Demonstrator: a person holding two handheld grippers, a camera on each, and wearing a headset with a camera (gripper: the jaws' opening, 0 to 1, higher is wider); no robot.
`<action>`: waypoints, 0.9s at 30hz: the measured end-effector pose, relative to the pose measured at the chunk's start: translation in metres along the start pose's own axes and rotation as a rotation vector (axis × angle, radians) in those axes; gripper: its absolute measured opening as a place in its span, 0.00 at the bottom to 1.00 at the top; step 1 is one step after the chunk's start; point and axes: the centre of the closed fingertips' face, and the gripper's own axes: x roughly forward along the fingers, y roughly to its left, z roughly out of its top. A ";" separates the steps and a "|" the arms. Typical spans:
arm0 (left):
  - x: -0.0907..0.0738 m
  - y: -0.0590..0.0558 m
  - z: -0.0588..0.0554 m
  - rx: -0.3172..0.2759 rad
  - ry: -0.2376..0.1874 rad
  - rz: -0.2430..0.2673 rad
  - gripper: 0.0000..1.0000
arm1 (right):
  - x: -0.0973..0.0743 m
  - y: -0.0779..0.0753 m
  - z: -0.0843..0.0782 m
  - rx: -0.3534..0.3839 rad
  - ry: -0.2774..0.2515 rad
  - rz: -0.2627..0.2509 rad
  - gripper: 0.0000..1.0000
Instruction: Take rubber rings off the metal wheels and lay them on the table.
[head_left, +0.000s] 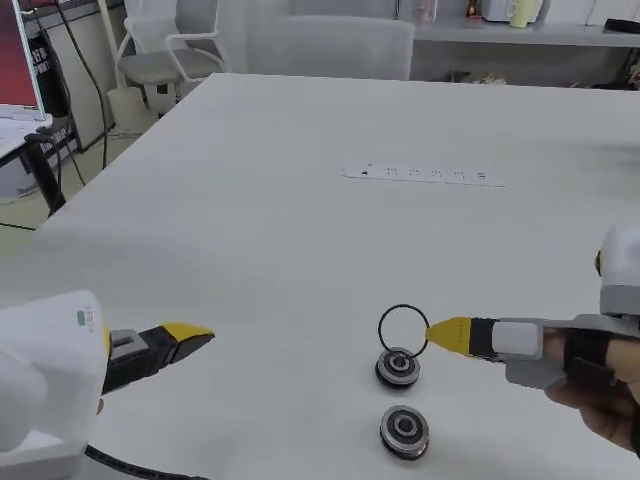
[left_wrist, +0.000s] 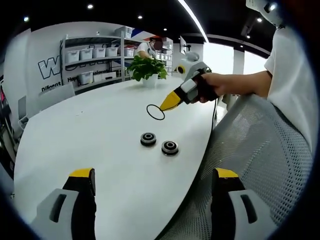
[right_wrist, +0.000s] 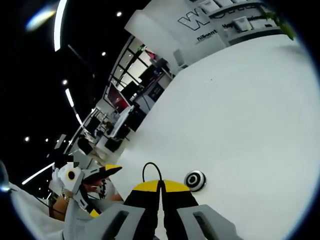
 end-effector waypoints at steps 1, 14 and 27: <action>0.000 0.000 0.000 0.005 0.001 0.001 0.96 | -0.001 0.001 0.001 -0.006 -0.003 0.002 0.00; 0.000 -0.001 -0.001 0.007 0.011 0.003 0.95 | -0.017 0.003 0.028 -0.033 -0.077 -0.006 0.00; 0.000 0.000 -0.002 0.000 0.014 0.009 0.95 | 0.006 0.028 0.035 -0.076 -0.054 0.036 0.00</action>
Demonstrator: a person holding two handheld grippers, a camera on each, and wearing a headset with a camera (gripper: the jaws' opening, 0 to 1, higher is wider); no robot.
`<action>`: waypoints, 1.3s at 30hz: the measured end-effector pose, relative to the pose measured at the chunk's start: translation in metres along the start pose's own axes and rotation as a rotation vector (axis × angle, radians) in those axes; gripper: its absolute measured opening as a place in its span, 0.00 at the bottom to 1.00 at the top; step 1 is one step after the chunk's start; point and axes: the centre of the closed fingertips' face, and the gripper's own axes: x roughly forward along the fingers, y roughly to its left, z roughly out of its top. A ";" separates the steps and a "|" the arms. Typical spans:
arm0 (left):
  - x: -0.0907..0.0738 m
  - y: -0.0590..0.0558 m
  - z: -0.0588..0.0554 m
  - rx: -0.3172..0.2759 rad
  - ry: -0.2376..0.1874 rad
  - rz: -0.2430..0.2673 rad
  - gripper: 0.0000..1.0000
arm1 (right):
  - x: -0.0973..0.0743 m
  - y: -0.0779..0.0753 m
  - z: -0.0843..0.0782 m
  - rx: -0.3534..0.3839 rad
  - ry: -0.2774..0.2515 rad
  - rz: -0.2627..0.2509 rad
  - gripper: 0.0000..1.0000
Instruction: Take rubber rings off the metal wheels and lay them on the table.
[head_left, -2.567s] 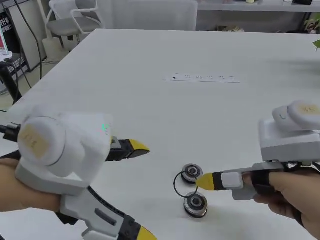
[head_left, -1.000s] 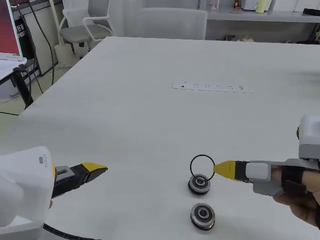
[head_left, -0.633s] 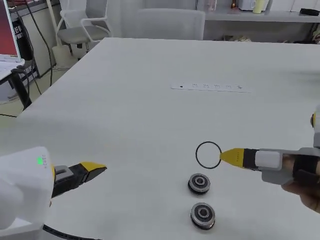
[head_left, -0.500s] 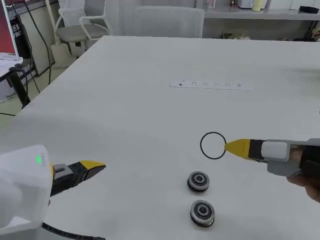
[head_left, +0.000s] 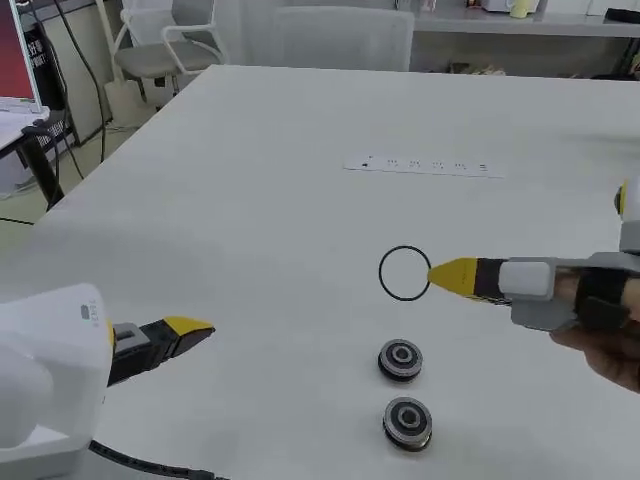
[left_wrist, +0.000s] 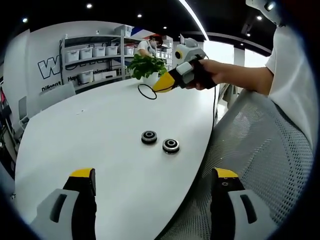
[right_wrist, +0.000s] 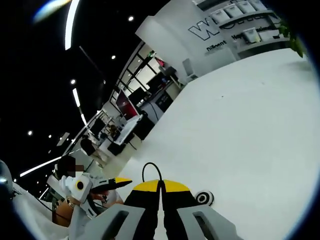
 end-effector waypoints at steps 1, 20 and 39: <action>0.000 0.000 0.000 -0.001 0.000 0.001 0.95 | 0.002 0.003 0.000 -0.004 0.003 0.005 0.00; 0.000 0.002 -0.004 0.011 0.015 0.000 0.94 | 0.042 0.029 -0.049 -0.092 0.189 0.058 0.00; 0.000 0.003 -0.011 0.021 0.056 0.003 0.92 | 0.056 -0.002 -0.109 0.005 0.348 0.029 0.00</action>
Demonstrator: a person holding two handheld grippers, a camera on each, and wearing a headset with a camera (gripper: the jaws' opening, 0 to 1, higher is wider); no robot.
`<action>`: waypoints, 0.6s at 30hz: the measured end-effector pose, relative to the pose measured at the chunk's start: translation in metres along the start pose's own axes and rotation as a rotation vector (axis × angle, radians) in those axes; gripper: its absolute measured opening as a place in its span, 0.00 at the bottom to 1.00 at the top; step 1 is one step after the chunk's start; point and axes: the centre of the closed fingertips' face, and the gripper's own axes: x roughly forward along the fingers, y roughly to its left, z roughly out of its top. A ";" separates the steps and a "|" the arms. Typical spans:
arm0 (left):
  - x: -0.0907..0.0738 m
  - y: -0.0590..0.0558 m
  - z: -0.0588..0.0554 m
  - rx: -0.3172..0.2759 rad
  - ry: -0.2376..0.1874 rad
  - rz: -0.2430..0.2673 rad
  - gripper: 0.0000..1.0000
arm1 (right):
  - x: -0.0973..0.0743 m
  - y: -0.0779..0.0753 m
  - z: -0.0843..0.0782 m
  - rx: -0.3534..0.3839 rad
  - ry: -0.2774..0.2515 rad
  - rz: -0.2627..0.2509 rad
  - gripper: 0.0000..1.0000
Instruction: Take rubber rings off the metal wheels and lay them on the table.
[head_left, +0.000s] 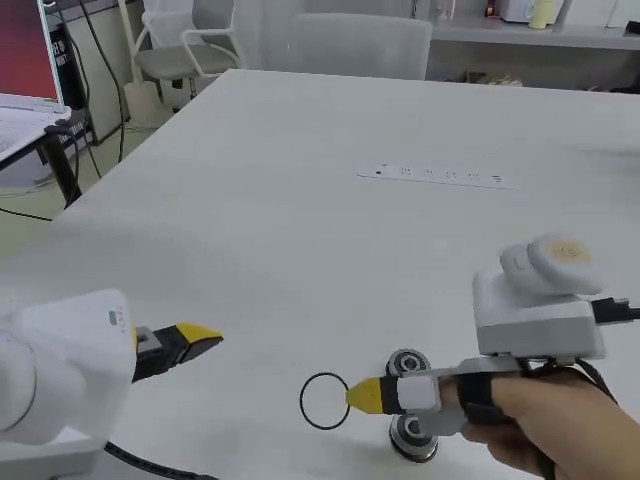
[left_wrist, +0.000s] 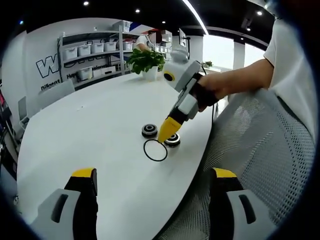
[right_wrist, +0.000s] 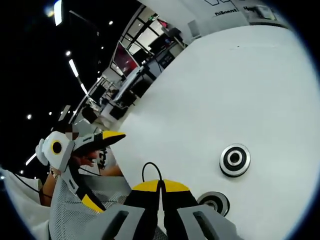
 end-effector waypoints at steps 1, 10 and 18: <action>0.000 0.000 -0.001 0.001 0.002 0.000 0.92 | 0.001 -0.001 -0.002 -0.005 0.006 -0.005 0.00; 0.000 0.002 -0.004 -0.013 0.014 0.004 0.91 | 0.013 -0.005 -0.016 -0.089 0.062 -0.046 0.00; 0.001 0.000 -0.006 -0.014 0.026 -0.008 0.91 | 0.017 -0.010 -0.022 -0.158 0.075 -0.098 0.00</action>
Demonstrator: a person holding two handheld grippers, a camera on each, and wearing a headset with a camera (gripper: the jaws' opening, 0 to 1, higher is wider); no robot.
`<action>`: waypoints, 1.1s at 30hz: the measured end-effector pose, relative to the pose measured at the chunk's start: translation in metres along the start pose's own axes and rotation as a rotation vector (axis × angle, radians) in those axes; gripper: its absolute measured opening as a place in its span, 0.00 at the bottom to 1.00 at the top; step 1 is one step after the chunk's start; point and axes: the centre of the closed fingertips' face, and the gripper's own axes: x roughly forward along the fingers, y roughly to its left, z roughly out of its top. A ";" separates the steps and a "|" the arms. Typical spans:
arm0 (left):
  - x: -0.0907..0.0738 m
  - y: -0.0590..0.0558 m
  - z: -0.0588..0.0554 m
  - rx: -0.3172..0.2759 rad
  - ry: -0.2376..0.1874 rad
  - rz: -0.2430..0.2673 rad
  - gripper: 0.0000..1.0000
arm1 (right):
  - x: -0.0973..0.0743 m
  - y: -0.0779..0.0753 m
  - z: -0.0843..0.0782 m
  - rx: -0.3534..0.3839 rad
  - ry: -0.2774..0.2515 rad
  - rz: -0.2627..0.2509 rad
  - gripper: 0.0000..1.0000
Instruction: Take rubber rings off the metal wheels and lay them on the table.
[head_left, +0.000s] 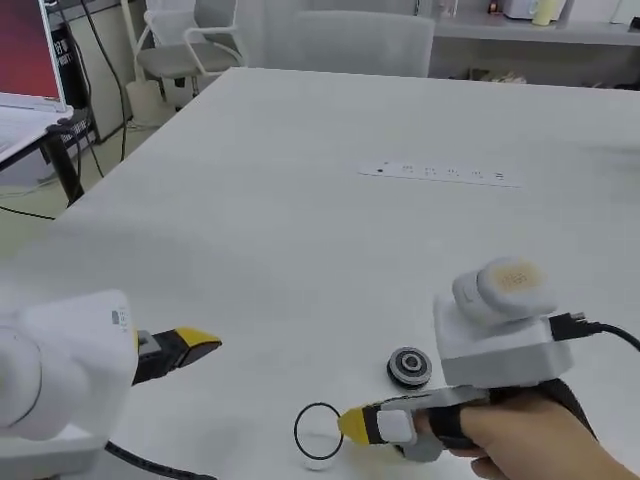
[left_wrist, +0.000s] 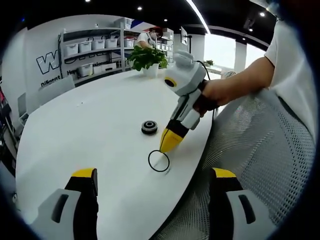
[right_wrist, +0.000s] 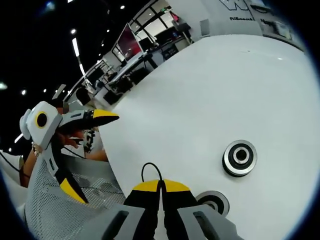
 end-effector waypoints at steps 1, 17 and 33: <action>0.000 0.000 0.000 0.002 0.003 -0.001 0.91 | 0.001 -0.001 -0.001 -0.020 0.003 -0.010 0.00; 0.000 0.000 -0.002 0.006 0.014 0.004 0.91 | 0.003 -0.012 0.001 -0.135 0.006 -0.081 0.00; 0.002 -0.006 -0.004 0.043 0.036 -0.018 0.91 | -0.023 0.003 0.029 -0.206 -0.070 -0.072 0.11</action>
